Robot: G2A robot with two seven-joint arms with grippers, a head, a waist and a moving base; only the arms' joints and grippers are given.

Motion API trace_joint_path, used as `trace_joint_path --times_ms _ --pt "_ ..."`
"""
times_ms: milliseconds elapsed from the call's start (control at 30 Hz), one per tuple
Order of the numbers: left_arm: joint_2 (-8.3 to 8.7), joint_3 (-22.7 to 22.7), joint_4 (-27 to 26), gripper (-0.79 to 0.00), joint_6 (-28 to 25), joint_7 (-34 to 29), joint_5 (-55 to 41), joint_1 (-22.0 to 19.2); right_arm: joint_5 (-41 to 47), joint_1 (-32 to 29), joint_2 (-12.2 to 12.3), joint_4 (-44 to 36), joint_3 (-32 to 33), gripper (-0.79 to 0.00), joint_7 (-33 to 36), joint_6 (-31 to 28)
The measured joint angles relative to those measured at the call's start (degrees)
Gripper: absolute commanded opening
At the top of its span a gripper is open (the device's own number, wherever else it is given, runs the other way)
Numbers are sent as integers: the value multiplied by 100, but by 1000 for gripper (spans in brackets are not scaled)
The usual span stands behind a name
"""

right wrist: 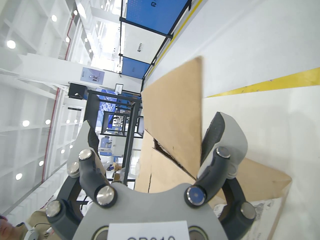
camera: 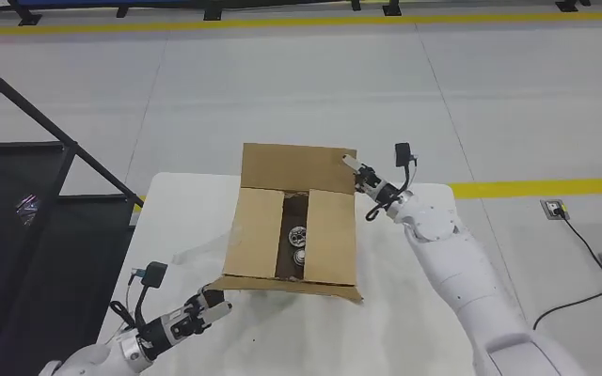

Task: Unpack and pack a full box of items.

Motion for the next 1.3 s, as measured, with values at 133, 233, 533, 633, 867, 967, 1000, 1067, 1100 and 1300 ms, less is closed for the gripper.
trace_joint_path --times_ms 133,233,533,633,867,967,1000,1067,1100,1300 --pt "-9 93 -137 0 164 431 186 -19 389 75 15 126 147 0 447 -303" --pt "-22 206 -226 0 322 811 405 -50 680 91 46 137 276 0 812 -519" --pt "-83 791 -333 0 805 2114 1734 -322 1700 -48 309 -107 839 0 2631 -905" --pt "-103 1045 -268 0 937 2326 2065 -478 2012 -196 424 -535 976 0 3296 -643" --pt "-151 1538 17 0 1214 2759 2675 -900 2098 -818 741 -1901 1182 0 3940 30" --pt "-174 1748 148 0 1284 2887 2850 -1043 1941 -960 843 -2193 1208 0 4191 282" --pt "-181 1821 191 0 1305 2914 2929 -1093 1848 -969 869 -2238 1202 0 4261 362" --pt "-190 1921 252 0 1332 2955 3068 -1159 1591 -968 899 -2293 1175 0 4170 460" --pt "-196 1983 286 0 1342 2977 3149 -1198 1346 -978 913 -2367 1163 0 3924 478" --pt "-212 2141 356 0 1336 3053 3315 -1277 332 -1437 935 -3196 1251 0 1803 186"
